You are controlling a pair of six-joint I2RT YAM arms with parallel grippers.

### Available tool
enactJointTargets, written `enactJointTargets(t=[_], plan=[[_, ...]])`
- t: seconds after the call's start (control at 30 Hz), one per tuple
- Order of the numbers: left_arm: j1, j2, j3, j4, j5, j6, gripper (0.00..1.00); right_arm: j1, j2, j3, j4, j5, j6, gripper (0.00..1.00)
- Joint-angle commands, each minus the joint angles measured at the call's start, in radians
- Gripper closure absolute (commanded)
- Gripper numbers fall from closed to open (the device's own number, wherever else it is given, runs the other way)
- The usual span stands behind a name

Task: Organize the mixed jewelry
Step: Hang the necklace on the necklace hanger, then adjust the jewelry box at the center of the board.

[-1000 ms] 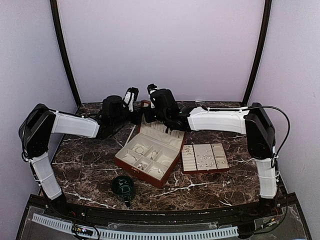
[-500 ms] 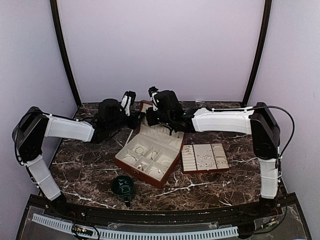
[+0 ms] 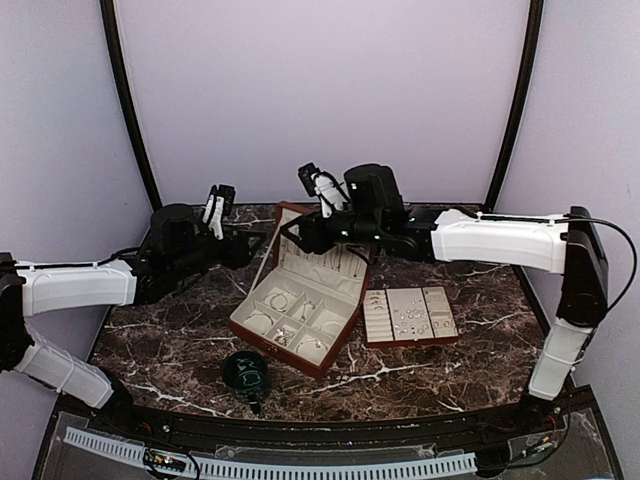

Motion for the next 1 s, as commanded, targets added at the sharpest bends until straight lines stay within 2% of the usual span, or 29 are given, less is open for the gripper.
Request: enactJointTargets(t=[0.0,0.03,0.17,0.47,0.67,0.8,0.9,0.97], plan=[[0.009,-0.053,-0.045,-0.228,-0.011,-0.096,0.40,-0.003,-0.125,-0.064,0.039,-0.166,0.016,0.46],[0.012,-0.059,-0.048,-0.271,-0.011,-0.113,0.39,-0.003,-0.154,-0.082,0.038,-0.156,0.027,0.40],[0.018,-0.050,-0.056,-0.402,-0.001,-0.176,0.35,-0.033,-0.284,-0.151,-0.007,-0.073,0.078,0.34],[0.028,0.063,-0.052,-0.496,0.029,-0.216,0.33,-0.195,-0.451,-0.251,-0.286,0.205,0.149,0.31],[0.029,0.177,-0.002,-0.547,0.026,-0.203,0.33,-0.341,-0.488,-0.312,-0.385,0.254,0.195,0.31],[0.028,0.211,0.018,-0.553,0.036,-0.190,0.46,-0.403,-0.511,-0.372,-0.368,0.235,0.222,0.31],[0.029,0.208,0.025,-0.559,0.025,-0.183,0.52,-0.421,-0.519,-0.396,-0.363,0.243,0.227,0.31],[0.028,0.203,0.028,-0.559,0.022,-0.177,0.60,-0.426,-0.519,-0.406,-0.372,0.270,0.228,0.32]])
